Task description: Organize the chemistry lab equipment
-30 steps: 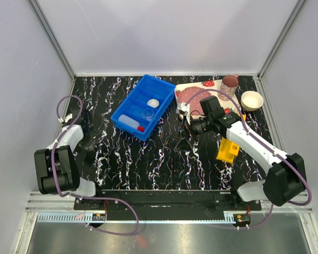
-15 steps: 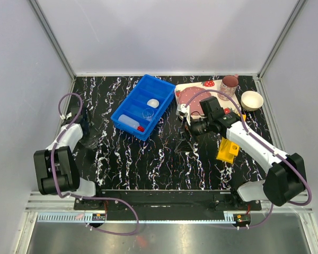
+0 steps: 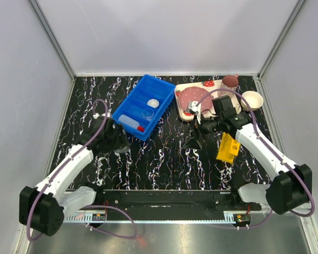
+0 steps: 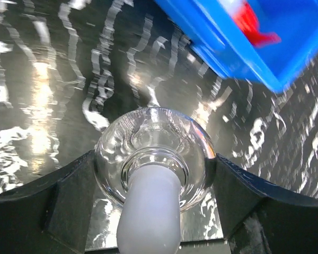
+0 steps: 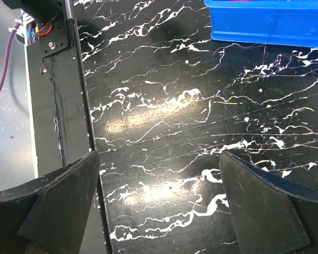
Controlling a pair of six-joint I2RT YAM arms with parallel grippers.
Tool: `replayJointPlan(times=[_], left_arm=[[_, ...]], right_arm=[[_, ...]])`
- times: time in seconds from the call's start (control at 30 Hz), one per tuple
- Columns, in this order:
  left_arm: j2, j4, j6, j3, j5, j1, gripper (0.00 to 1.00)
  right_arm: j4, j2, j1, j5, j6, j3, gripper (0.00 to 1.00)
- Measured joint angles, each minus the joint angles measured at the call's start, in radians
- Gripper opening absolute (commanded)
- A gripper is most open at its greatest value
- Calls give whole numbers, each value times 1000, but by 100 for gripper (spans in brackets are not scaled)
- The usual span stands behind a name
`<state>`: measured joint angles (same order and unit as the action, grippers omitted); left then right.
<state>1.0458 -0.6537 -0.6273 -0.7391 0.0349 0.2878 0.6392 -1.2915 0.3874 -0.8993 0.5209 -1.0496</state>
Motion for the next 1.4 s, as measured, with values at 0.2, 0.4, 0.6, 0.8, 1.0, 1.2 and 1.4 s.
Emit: replayJointPlan(times=[0.2,0.4,0.6,0.8,1.0,1.2,1.4], left_arm=[[-25,-6,-24,-7,-12,285,32],[195,-2,-11,-187,-9,542,32],[564,6,61,-502,2,650,32],[830,-24,133,-713,22,660,33],[936,-68,169,-795,50,661,35],[985,-89,175,-825,84,666,47],[986,-87,174,-826,114,669,65]], right_arm=[[26,83,-21,35,39,37,100],[39,122,-109,48,55,62,100],[34,139,-188,43,59,89,100],[9,163,-232,32,64,136,100],[-1,167,-259,13,73,161,100],[-16,168,-283,-7,81,163,100],[-22,168,-309,-20,84,167,100]])
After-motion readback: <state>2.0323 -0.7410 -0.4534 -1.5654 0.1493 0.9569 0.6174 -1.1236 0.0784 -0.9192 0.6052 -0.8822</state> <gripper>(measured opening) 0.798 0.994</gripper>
